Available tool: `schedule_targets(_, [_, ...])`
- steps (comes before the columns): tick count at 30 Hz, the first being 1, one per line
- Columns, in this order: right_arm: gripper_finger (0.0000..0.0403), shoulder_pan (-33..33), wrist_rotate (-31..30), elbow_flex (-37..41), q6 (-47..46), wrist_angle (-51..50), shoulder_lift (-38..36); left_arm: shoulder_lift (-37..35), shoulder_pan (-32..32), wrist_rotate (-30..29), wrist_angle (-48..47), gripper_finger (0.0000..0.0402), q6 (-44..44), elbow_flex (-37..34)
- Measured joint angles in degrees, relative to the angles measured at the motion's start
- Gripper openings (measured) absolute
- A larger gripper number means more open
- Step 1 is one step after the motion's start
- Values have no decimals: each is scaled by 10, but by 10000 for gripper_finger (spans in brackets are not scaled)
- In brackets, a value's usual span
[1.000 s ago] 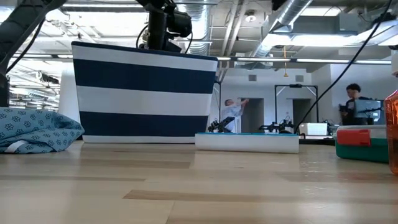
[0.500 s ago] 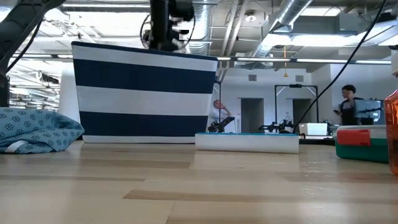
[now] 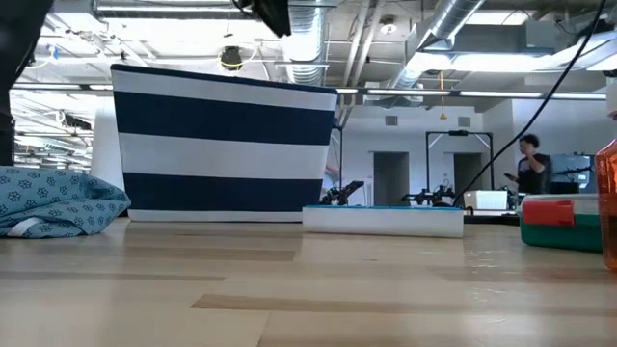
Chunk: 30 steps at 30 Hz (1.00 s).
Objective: Pick & place medical supplies in basket/bin
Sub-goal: Put the red pill bottle into the blue bin
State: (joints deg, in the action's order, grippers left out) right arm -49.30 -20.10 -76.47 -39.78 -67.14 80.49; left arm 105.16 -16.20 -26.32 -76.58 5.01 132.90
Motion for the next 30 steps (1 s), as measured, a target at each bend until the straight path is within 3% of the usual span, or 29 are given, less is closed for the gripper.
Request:
schedule_targets(7, [221, -36, -69, 195, -34, 211, -127, -6, 71, -33, 0, 173, -18, -1])
schedule_targets(12, [221, -28, -95, 299, -35, 330, -159, -1, 105, -41, 1, 173, -24, -1])
schedule_targets(23, [221, -33, -88, 367, -7, 543, -100, -1, 177, -50, -4, 173, -97, -1])
schedule_targets(30, [221, -36, -121, 367, 27, 584, -32, -1, 250, -104, -11, 173, -137, -1])
